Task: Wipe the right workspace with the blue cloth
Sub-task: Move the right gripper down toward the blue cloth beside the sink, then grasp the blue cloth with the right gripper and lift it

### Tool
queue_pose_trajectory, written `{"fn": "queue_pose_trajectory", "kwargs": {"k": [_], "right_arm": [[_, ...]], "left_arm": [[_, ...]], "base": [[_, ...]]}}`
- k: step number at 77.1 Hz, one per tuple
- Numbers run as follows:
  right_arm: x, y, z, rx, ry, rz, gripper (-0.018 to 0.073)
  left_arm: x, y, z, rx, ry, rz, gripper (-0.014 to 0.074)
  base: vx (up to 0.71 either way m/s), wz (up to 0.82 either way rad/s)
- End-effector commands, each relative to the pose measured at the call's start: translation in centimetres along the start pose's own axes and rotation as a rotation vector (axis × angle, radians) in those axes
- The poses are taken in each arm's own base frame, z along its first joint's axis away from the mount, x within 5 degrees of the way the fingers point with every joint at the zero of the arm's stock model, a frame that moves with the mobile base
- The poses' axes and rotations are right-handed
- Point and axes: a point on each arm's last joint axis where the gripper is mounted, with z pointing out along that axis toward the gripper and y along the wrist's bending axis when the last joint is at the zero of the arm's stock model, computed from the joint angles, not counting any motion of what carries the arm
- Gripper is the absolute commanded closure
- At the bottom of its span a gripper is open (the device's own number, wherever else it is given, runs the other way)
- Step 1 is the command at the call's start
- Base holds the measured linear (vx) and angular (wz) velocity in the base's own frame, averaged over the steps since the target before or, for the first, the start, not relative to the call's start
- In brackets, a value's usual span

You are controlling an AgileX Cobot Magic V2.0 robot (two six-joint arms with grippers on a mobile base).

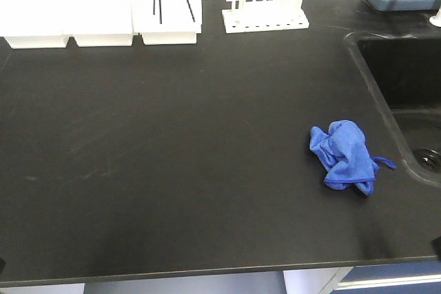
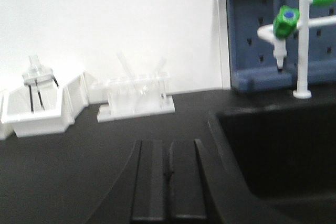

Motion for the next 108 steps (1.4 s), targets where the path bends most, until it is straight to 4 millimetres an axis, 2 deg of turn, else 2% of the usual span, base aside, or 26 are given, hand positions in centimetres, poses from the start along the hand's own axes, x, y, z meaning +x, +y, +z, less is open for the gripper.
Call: {"fn": "queue_pose_trajectory", "kwargs": {"k": [1,7,14,25,37,55,60,68,86,91,96,108], "right_arm": [[-4.3,0.3,0.2,0.004,-0.108,-0.028,0.0567],[-7.0,0.7,1.1,-0.002,-0.045,-0.028,0.0567],[-10.0,1.0,3.6,-0.006,0.089,-0.056,0.0567],[-12.3,1.3,8.1,-0.023,0.292,-0.129,0.0567],[-12.7,1.4,11.9,-0.035,0.431,-0.146,0.0567],[-11.1,1.3,14.0,-0.040,0.552,-0.146,0.0533],[-11.0,1.3,14.1,-0.042,0.562,-0.143,0.0492],[-11.0,1.3,14.1,-0.042,0.564,-0.143,0.0376],[-11.0,1.3,14.1,-0.042,0.561,-0.138,-0.0059],[-11.0,1.3,14.1,-0.043,0.562,-0.140,-0.0134],[-11.0,1.3,14.1,-0.043,0.563,-0.142,-0.0172],[-9.6,1.2,15.3,-0.047,0.637,-0.120,-0.0155]], "left_arm": [[-1.6,-0.1,-0.3,0.001,-0.118,-0.002,0.0603],[-1.6,-0.1,-0.3,0.001,-0.118,-0.002,0.0603],[-1.6,-0.1,-0.3,0.001,-0.118,-0.002,0.0603],[-1.6,-0.1,-0.3,0.001,-0.118,-0.002,0.0603],[-1.6,-0.1,-0.3,0.001,-0.118,-0.002,0.0603],[-1.6,-0.1,-0.3,0.001,-0.118,-0.002,0.0603],[-1.6,-0.1,-0.3,0.001,-0.118,-0.002,0.0603],[-1.6,-0.1,-0.3,0.001,-0.118,-0.002,0.0603],[-1.6,-0.1,-0.3,0.001,-0.118,-0.002,0.0603],[-1.6,-0.1,-0.3,0.001,-0.118,-0.002,0.0603],[-1.6,-0.1,-0.3,0.001,-0.118,-0.002,0.0603],[-1.6,-0.1,-0.3,0.001,-0.118,-0.002,0.0603]], "base": [[0.00,0.00],[0.00,0.00],[0.00,0.00],[0.00,0.00],[0.00,0.00],[0.00,0.00],[0.00,0.00],[0.00,0.00],[0.00,0.00],[0.00,0.00],[0.00,0.00],[0.00,0.00]]}}
